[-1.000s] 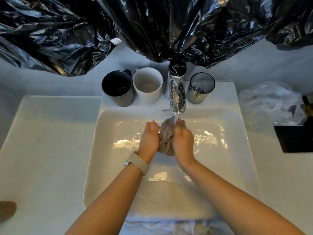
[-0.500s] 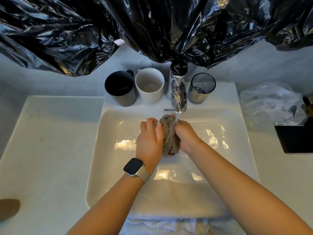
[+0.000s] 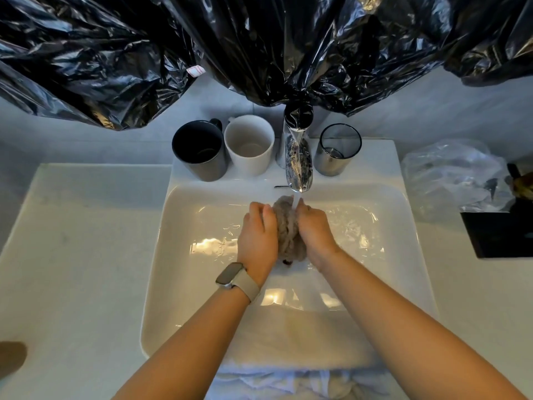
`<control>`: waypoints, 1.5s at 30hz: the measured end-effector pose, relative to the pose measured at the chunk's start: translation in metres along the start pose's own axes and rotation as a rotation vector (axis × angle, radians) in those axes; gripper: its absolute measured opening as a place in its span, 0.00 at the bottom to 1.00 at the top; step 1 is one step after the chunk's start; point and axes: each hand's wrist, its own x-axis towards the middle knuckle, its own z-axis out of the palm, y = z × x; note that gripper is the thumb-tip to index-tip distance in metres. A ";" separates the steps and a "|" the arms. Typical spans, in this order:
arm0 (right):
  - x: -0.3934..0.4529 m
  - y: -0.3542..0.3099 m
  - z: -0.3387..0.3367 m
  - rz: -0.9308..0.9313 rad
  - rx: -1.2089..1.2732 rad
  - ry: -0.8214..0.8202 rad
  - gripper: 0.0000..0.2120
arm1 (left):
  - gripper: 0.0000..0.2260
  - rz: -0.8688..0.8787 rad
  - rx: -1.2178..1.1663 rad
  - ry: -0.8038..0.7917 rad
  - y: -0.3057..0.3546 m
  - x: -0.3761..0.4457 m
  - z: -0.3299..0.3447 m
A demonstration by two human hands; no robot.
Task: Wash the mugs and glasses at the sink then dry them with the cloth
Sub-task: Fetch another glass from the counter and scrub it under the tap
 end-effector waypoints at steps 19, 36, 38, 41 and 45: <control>-0.003 -0.030 -0.027 0.318 0.259 -0.630 0.15 | 0.17 0.290 -0.071 -0.079 -0.008 -0.002 -0.017; -0.018 -0.017 -0.025 0.191 0.443 -0.517 0.19 | 0.16 0.322 -0.046 -0.251 -0.006 0.008 -0.024; -0.020 -0.007 -0.026 0.019 0.335 -0.431 0.20 | 0.18 0.203 -0.158 -0.309 -0.005 0.010 -0.023; -0.028 0.006 -0.024 -0.252 0.222 -0.355 0.10 | 0.29 -0.161 -0.442 -0.480 0.007 0.016 -0.022; -0.025 0.000 -0.020 -0.108 0.307 -0.337 0.10 | 0.22 -0.128 -0.281 -0.187 0.014 0.012 -0.009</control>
